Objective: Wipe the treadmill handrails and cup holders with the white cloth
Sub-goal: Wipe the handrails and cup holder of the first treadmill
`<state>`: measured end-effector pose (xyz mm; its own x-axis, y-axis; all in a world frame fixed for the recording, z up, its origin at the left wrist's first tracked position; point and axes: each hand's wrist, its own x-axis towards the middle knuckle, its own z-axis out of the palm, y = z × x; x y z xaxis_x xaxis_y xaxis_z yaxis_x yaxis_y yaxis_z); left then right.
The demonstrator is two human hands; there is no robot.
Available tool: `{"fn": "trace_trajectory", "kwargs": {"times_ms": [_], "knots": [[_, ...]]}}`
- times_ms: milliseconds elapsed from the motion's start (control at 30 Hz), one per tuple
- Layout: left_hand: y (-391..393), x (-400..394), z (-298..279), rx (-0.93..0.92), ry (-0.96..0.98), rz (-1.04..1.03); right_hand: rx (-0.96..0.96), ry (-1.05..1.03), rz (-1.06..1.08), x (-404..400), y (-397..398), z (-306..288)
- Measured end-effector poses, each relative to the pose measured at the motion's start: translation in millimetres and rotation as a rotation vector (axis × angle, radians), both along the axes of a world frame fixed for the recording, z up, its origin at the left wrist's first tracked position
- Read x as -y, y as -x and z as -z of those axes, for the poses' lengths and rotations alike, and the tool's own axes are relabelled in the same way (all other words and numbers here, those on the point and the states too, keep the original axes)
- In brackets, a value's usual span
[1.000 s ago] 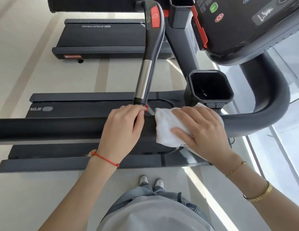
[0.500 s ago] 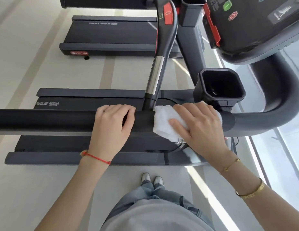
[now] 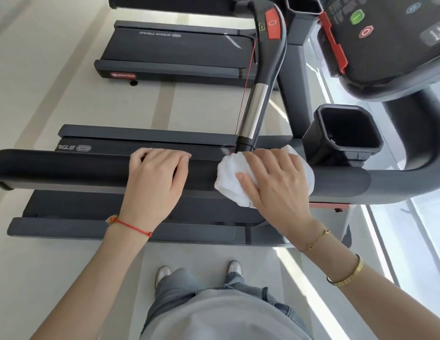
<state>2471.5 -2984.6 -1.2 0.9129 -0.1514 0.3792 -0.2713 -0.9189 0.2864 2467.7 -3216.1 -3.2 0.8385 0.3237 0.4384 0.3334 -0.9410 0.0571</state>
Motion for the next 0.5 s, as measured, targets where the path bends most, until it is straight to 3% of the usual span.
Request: {"fn": "trace_trajectory", "kwargs": {"times_ms": [167, 500], "knots": [[-2, -38, -1, -0.003, -0.01, 0.024, 0.03, -0.021, 0.091, -37, 4, 3], [-8, -163, -2, -0.028, -0.053, 0.057, 0.013, -0.074, -0.028, -211, -16, 8]]}}
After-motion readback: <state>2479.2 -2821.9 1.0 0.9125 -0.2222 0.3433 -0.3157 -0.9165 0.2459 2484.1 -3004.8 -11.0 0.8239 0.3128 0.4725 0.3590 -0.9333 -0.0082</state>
